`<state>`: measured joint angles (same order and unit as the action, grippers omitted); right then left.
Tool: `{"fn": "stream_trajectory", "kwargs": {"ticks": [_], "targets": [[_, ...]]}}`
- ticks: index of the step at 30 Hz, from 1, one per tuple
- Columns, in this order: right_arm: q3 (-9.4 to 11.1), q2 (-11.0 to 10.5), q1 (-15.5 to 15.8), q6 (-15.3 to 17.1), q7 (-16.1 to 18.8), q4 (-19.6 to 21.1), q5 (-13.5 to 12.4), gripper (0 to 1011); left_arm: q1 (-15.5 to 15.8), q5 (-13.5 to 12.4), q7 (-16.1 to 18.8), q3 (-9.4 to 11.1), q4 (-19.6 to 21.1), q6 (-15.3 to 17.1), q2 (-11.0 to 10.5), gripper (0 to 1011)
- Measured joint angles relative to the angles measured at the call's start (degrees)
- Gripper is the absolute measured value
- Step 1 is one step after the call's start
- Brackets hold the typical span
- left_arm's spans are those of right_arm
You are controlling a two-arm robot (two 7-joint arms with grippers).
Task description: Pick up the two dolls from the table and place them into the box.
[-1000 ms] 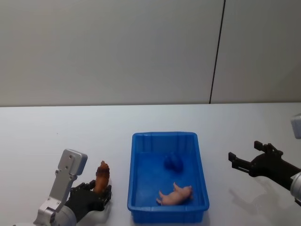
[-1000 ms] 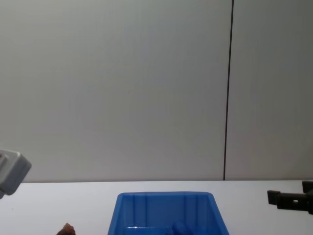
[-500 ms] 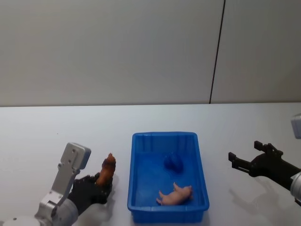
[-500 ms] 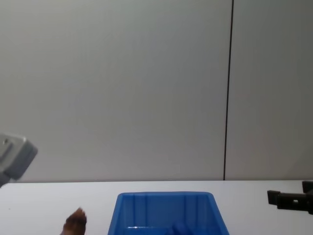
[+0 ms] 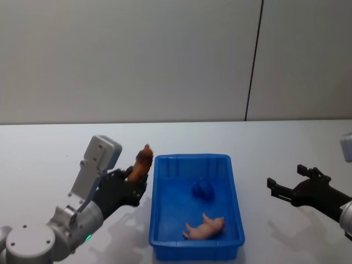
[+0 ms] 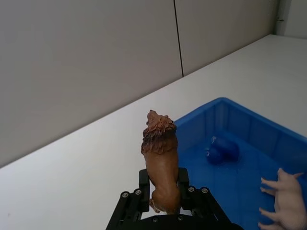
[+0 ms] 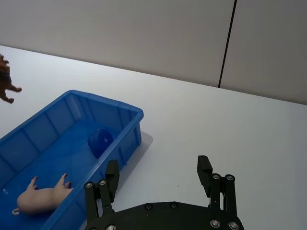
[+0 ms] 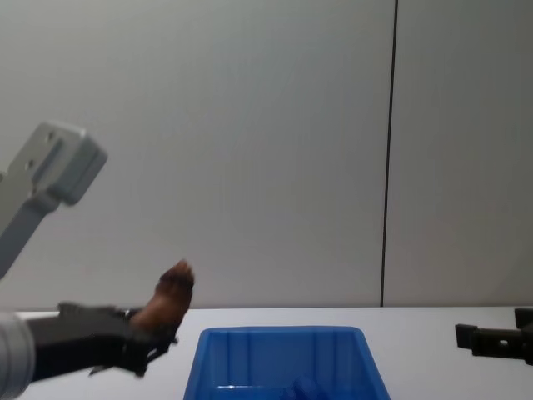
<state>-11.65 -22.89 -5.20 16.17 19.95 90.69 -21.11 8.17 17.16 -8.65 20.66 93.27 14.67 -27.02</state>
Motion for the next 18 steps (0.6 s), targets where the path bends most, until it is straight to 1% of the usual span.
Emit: {"fn": "stream_trajectory", "kwargs": {"ticks": [2, 3, 5, 10, 13, 14, 15, 17, 18], "targets": [[0.0, 0.0, 0.0, 0.0, 0.0, 0.0, 0.0, 1001, 0.8, -0.9, -0.9, 0.1, 0.3, 0.0, 0.5, 349], [0.0, 0.0, 0.0, 0.0, 0.0, 0.0, 0.0, 1001, 0.8, -0.9, -0.9, 0.1, 0.3, 0.0, 0.5, 349], [0.0, 0.0, 0.0, 0.0, 0.0, 0.0, 0.0, 1001, 1.6, -1.8, -1.8, 0.3, 0.5, -0.1, 1.2, 349], [0.0, 0.0, 0.0, 0.0, 0.0, 0.0, 0.0, 1001, 2.8, -3.0, -3.3, 0.7, 0.5, -0.4, 2.2, 349], [0.0, 0.0, 0.0, 0.0, 0.0, 0.0, 0.0, 1001, 3.5, -3.5, -4.0, 1.0, 0.4, -0.6, 2.8, 419], [0.0, 0.0, 0.0, 0.0, 0.0, 0.0, 0.0, 1001, 3.7, -3.7, -4.3, 1.1, 0.3, -0.7, 3.1, 419], [0.0, 0.0, 0.0, 0.0, 0.0, 0.0, 0.0, 1001, 3.8, -3.8, -4.5, 1.1, 0.2, -0.7, 3.2, 476], [0.0, 0.0, 0.0, 0.0, 0.0, 0.0, 0.0, 1001, 4.0, -3.9, -4.7, 1.2, 0.1, -0.8, 3.5, 522], [0.0, 0.0, 0.0, 0.0, 0.0, 0.0, 0.0, 1001, 4.2, -4.1, -4.9, 1.3, 0.0, -0.9, 3.6, 582]]}}
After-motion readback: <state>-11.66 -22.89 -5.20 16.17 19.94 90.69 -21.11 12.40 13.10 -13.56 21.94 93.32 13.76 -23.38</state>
